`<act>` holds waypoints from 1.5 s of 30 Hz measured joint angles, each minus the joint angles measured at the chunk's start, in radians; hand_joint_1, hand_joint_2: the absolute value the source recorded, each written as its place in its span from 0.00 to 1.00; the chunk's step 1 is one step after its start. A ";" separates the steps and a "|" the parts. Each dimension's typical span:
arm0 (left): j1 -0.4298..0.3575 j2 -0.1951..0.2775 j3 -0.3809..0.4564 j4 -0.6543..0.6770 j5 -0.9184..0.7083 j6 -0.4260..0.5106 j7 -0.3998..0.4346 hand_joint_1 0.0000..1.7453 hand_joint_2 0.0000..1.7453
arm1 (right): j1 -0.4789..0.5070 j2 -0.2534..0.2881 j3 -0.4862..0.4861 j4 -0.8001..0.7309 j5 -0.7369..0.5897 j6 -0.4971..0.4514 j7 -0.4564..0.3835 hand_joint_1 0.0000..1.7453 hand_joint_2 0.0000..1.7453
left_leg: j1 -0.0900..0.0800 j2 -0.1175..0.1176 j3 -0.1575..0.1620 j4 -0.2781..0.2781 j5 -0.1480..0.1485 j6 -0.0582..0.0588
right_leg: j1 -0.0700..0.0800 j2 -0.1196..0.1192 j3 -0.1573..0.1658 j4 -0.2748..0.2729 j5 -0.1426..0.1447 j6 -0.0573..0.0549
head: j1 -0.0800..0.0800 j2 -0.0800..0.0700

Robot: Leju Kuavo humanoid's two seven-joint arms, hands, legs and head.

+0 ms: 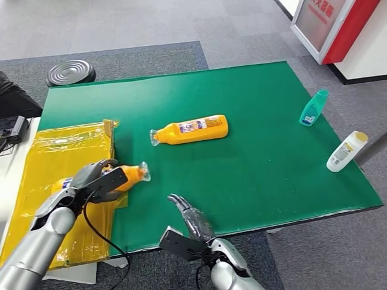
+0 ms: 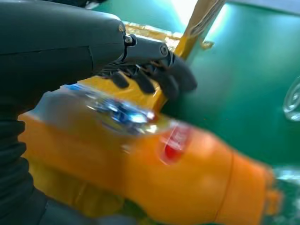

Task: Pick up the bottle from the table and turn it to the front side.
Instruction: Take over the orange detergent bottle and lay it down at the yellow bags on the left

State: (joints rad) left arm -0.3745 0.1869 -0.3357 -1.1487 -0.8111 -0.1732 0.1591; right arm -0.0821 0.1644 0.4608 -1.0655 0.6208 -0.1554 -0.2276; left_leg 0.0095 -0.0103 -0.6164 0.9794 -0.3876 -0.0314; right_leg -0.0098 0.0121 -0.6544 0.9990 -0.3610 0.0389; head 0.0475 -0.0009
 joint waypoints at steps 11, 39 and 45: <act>0.033 0.056 0.014 -0.044 0.024 0.058 0.022 0.00 0.00 | 0.006 0.000 0.000 0.000 -0.009 -0.015 0.002 0.00 1.00 | 0.000 0.000 -0.001 0.000 0.000 0.000 | 0.000 0.000 -0.001 0.000 0.000 0.000 | 0.000 0.000; 0.400 0.018 0.381 -0.381 0.603 0.075 -0.604 0.00 1.00 | 0.050 -0.029 -0.002 0.005 -0.073 -0.060 -0.071 0.00 1.00 | 0.000 0.002 -0.001 0.000 -0.005 -0.001 | 0.000 0.002 -0.002 0.000 -0.004 0.000 | 0.000 0.000; 0.504 -0.150 0.581 -0.357 0.780 -0.225 -0.820 0.00 1.00 | 0.051 -0.030 -0.001 -0.019 -0.092 -0.049 -0.104 0.00 1.00 | 0.000 0.002 -0.001 0.000 -0.007 0.002 | 0.000 0.001 -0.001 0.000 -0.006 0.003 | 0.000 0.000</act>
State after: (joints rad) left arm 0.1298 0.0367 0.2451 -1.5061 -0.0307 -0.3980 -0.6613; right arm -0.0313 0.1343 0.4595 -1.0846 0.5285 -0.2046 -0.3316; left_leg 0.0091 -0.0080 -0.6179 0.9794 -0.3941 -0.0298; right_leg -0.0100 0.0136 -0.6557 0.9989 -0.3674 0.0414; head 0.0475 -0.0009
